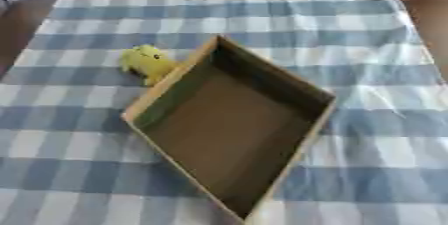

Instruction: Pick up objects on the table and place them in the box.

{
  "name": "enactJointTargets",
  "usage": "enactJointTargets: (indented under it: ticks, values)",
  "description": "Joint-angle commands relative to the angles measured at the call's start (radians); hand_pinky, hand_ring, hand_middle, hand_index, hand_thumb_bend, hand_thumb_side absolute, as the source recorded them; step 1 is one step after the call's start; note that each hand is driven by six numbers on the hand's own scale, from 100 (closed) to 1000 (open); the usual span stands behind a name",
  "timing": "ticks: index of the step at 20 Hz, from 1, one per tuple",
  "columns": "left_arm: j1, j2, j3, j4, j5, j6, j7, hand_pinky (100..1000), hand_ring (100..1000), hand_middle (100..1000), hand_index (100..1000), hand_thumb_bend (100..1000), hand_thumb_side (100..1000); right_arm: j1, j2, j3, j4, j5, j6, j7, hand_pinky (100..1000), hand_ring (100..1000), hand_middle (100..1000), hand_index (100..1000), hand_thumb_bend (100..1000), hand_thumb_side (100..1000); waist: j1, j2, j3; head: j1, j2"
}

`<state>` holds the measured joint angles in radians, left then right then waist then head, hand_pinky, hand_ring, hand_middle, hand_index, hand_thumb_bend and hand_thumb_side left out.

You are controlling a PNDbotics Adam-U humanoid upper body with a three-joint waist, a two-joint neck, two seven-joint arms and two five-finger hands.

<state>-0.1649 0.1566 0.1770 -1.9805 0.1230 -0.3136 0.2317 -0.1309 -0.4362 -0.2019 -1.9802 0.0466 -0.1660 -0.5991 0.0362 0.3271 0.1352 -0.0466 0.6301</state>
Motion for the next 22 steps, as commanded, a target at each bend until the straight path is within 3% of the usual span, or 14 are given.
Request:
enactJointTargets:
  ticks: [1, 9, 13, 17, 22]
  values:
    - [-0.003, 0.008, 0.007, -0.019, -0.003, 0.000, -0.001, 599, 588, 585, 793, 100, 813, -0.002, -0.014, -0.003, -0.020, 0.004, -0.001, 0.003, 662, 509, 398, 691, 100, 477, -0.001, -0.013, 0.000, 0.001, -0.011]
    - [-0.019, 0.062, 0.008, -0.019, -0.011, -0.006, 0.003, 599, 588, 588, 800, 100, 791, -0.005, -0.019, -0.001, -0.020, 0.006, -0.003, 0.006, 662, 509, 398, 691, 100, 479, 0.000, -0.007, -0.003, 0.000, -0.016]
    - [-0.047, 0.121, 0.009, -0.019, -0.021, 0.001, 0.012, 597, 583, 593, 814, 100, 775, -0.009, -0.022, 0.001, -0.020, 0.007, -0.006, 0.008, 662, 509, 398, 691, 100, 481, 0.003, 0.000, -0.007, 0.002, -0.022]
    - [-0.073, 0.177, 0.006, -0.019, -0.049, 0.043, 0.014, 597, 581, 604, 833, 100, 754, -0.015, -0.026, 0.003, -0.020, 0.008, -0.011, 0.009, 663, 510, 398, 692, 100, 484, 0.008, 0.009, -0.011, 0.005, -0.034]
    - [-0.153, 0.304, 0.002, 0.015, -0.123, 0.065, 0.013, 603, 590, 621, 865, 100, 694, -0.019, -0.030, 0.007, -0.020, 0.012, -0.012, 0.011, 664, 510, 398, 692, 100, 486, 0.015, 0.022, -0.015, 0.003, -0.047]
